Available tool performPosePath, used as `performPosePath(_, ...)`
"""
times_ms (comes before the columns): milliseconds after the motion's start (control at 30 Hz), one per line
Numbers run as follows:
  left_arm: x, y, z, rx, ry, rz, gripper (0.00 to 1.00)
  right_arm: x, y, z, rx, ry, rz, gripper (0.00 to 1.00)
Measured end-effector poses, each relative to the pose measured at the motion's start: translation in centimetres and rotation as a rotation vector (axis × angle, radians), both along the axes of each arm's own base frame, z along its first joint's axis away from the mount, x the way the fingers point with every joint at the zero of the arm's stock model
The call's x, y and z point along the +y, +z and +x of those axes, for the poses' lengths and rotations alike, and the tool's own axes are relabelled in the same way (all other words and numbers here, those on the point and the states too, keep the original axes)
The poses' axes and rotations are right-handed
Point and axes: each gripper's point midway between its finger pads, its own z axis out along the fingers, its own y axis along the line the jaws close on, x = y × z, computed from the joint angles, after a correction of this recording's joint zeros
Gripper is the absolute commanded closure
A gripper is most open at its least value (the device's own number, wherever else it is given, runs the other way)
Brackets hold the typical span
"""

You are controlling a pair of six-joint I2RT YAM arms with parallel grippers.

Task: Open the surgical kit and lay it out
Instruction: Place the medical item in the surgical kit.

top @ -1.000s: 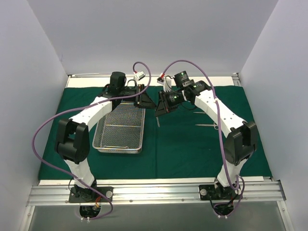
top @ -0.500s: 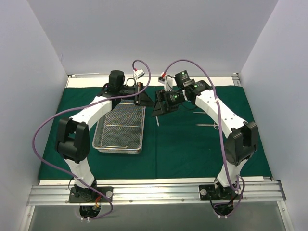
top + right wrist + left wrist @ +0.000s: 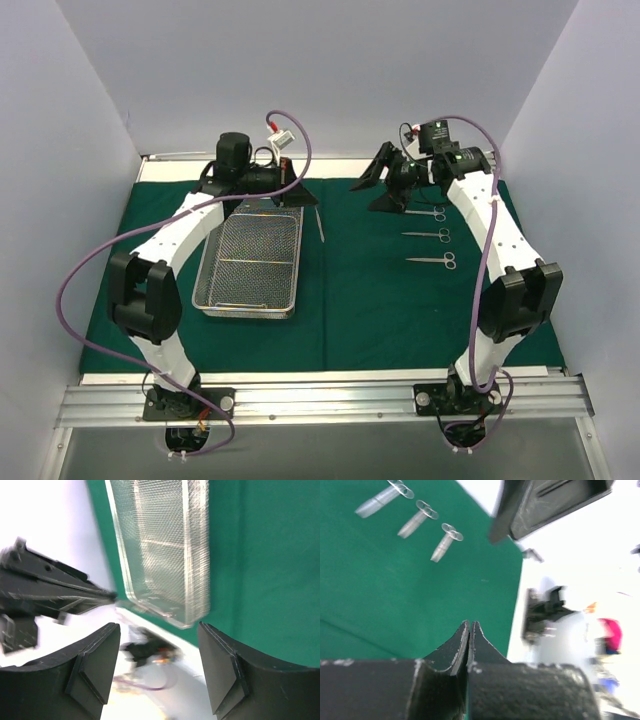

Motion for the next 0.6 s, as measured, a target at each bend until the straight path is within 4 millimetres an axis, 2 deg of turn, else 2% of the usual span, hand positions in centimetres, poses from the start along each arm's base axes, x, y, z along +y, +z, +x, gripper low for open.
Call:
performPosePath(100, -0.2, 0.9, 0.8, -0.146, 0.025, 0.066, 0.98, 1.1, 0.8, -0.6, 0.142, -0.1, 0.078, 0.37)
performPosePath(200, -0.1, 1.8, 0.4, -0.278, 0.045, 0.113, 0.98, 2.7, 0.3, -1.1, 0.33, -0.248, 0.182, 0.43)
performPosePath(333, 1.1, 3.1, -0.9, -0.425, 0.078, 0.137, 0.98, 3.4, -0.1, -2.1, 0.546, -0.446, 0.27, 0.46)
performPosePath(467, 1.5, 5.1, -1.5, -0.545, 0.085, 0.115, 0.98, 3.7, 1.7, -1.8, 0.599, -0.541, 0.339, 0.47)
performPosePath(600, 1.3, 5.6, -1.9, -0.608, 0.059, 0.088, 0.98, 4.7, 2.5, -1.9, 0.637, -0.567, 0.375, 0.47)
